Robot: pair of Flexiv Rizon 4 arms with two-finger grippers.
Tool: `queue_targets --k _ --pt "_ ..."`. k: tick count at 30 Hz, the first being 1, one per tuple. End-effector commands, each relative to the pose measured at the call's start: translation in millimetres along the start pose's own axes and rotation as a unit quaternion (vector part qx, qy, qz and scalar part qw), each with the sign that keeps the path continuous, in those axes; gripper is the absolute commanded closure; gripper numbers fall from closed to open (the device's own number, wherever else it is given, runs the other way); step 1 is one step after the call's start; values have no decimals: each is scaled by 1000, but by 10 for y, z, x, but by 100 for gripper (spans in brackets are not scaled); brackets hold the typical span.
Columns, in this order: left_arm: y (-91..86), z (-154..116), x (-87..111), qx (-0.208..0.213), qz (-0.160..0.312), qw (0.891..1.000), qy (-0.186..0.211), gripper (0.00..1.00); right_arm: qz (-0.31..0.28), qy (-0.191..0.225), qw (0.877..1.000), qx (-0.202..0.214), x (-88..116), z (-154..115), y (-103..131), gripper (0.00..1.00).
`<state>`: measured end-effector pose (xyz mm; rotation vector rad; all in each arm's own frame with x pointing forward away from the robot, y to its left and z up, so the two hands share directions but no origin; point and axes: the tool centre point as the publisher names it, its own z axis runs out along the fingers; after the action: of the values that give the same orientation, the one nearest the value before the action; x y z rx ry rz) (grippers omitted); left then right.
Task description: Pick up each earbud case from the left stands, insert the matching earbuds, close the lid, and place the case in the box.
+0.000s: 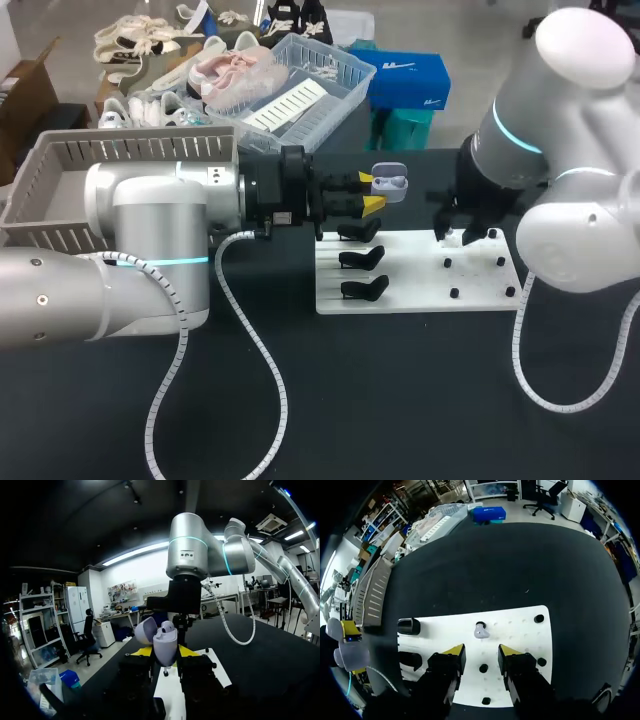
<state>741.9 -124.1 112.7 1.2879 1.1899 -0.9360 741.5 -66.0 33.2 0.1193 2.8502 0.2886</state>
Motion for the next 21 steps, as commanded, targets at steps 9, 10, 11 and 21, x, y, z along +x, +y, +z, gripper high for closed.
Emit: queue_targets --k 9,10,11,21 --pt "-5 3 5 -2 1 1000 -1 100 10 1 1000 -8 -147 106 39 61" --pt "-5 3 5 -2 1 1000 -1 100 12 1 1000 -8 -147 107 40 61" --pt "-5 3 5 -2 1 1000 -1 100 13 1 1000 -8 -146 108 41 61" --pt "-5 3 5 -2 1 1000 -1 100 24 4 1000 -10 -120 129 20 63"
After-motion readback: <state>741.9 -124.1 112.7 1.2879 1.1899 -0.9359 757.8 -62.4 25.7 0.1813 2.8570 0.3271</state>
